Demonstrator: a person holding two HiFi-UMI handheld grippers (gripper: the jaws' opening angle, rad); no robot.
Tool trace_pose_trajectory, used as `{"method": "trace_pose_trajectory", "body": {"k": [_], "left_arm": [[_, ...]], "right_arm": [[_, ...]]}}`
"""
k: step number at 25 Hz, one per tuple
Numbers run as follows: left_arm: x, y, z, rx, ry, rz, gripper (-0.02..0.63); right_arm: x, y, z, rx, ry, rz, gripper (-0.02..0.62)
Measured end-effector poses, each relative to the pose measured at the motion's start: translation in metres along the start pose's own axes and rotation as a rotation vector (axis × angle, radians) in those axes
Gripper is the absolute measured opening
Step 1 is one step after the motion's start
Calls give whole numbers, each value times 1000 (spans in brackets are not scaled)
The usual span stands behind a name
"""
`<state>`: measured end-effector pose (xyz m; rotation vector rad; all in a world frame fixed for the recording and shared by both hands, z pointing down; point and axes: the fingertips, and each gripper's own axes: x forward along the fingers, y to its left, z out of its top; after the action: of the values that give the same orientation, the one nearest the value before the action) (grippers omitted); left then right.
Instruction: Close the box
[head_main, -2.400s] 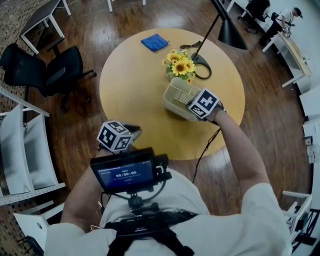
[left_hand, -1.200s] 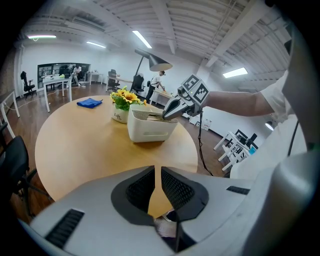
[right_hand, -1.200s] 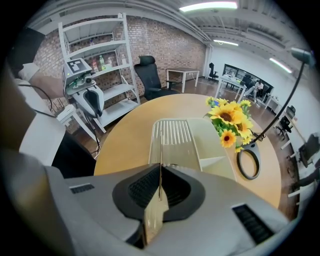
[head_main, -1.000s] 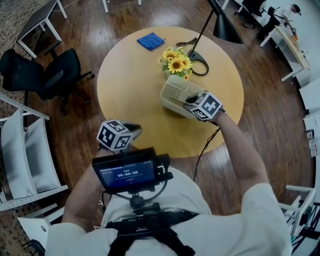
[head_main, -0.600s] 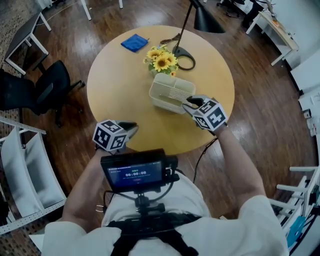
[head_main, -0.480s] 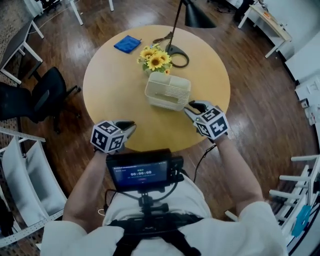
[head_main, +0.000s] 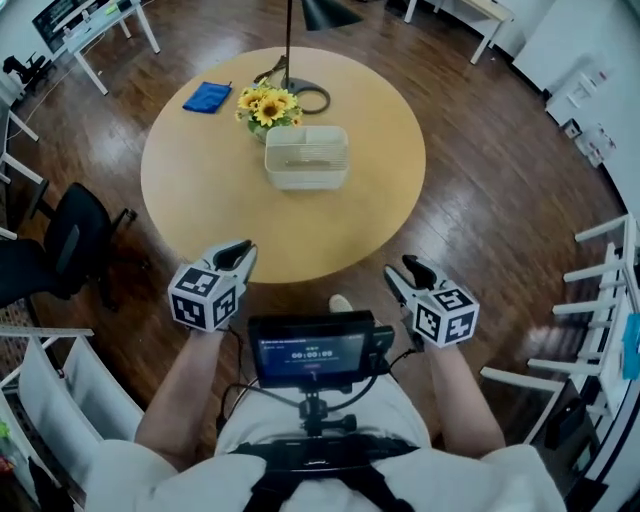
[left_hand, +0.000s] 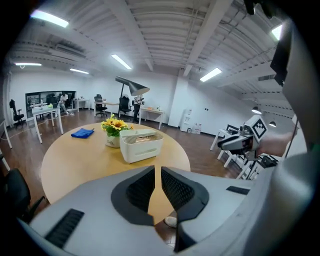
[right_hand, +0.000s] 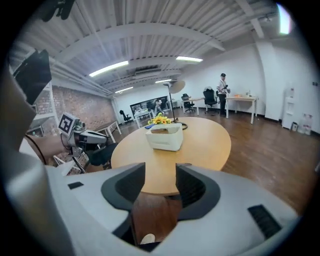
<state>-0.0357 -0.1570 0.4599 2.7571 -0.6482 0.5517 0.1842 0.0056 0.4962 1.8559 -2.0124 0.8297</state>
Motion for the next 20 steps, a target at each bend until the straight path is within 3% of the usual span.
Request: {"method": "trace_pose_trajectory", "body": {"k": [8,20], "left_arm": [[-51,-24,-23,-20,-39,37,31],[-76,-54,-21,-22,-53,90,31]], "right_arm": [[-46,41,-10,-36,-44,-103,186],[-50,65,6,-138,-35,-7,186]]}}
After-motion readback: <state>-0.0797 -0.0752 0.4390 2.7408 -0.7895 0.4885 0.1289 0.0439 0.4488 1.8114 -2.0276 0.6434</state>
